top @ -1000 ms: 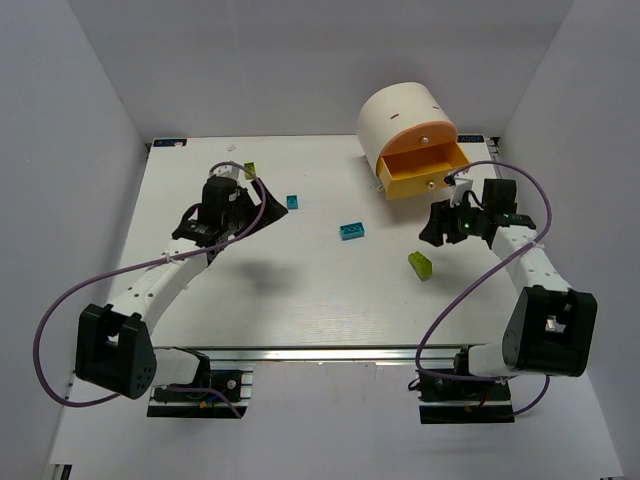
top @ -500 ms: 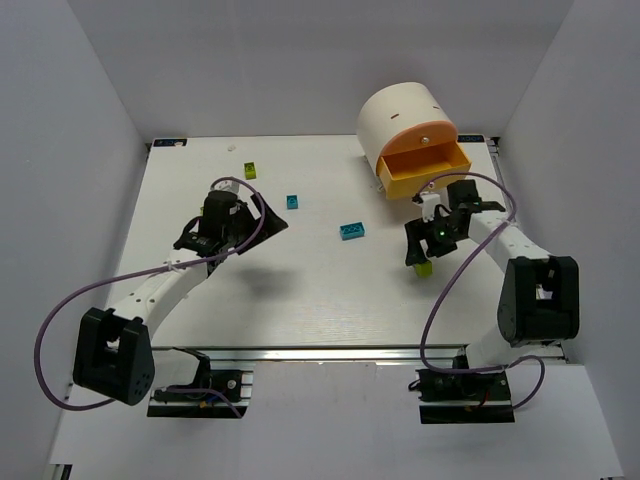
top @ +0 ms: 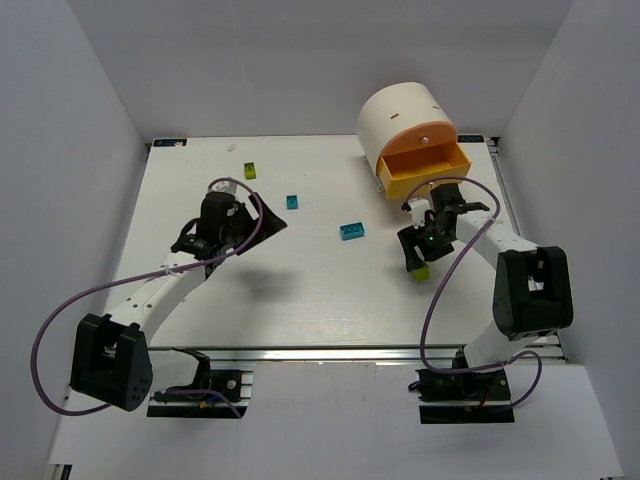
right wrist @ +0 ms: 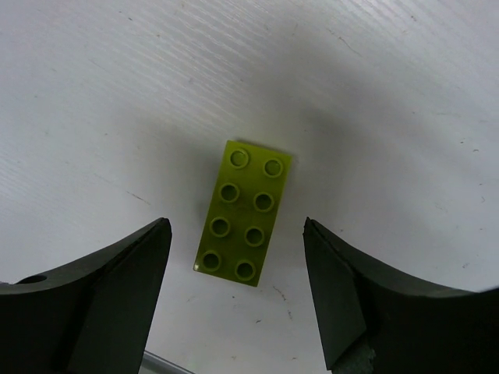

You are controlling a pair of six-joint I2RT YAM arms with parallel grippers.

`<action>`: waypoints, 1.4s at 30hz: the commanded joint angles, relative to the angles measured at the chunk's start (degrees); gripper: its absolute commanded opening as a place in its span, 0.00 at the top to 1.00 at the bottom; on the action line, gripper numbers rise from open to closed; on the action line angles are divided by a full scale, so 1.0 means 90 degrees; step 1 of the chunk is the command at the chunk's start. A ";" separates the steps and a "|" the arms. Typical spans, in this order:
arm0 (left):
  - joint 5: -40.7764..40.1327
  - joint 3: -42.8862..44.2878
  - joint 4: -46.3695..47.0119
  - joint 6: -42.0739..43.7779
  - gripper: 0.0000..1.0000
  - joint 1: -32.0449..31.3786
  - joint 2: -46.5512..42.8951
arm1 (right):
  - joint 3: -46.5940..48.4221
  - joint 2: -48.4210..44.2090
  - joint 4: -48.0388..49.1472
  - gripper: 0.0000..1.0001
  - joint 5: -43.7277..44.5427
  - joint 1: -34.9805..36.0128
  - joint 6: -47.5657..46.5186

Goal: Sort the legos into containers by color

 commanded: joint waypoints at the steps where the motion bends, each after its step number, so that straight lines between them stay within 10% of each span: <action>1: 0.0048 -0.0078 0.0096 -0.0049 0.03 0.0024 -0.0206 | -0.0108 0.0021 0.0255 0.26 0.0365 0.0051 -0.0106; 8: 0.0194 -0.0137 0.0290 -0.0166 0.03 -0.0034 -0.0157 | -0.0118 0.0148 0.0305 0.51 0.0336 0.0129 -0.0125; 15: 0.1120 -0.0313 0.1129 -0.0644 0.03 -0.0170 0.0116 | 0.0301 -0.0173 -0.0094 0.97 -0.1016 0.0109 -0.0757; 23: 0.3238 -0.0323 0.3674 -0.1747 0.05 -0.0298 0.0926 | 0.1317 -0.1052 -0.0780 1.00 -0.4903 0.0090 -0.1826; 42: 0.2861 0.1151 0.5955 -0.0499 0.13 -0.1333 0.1658 | 0.2646 -0.0076 0.5487 1.00 -0.5611 0.0383 0.6884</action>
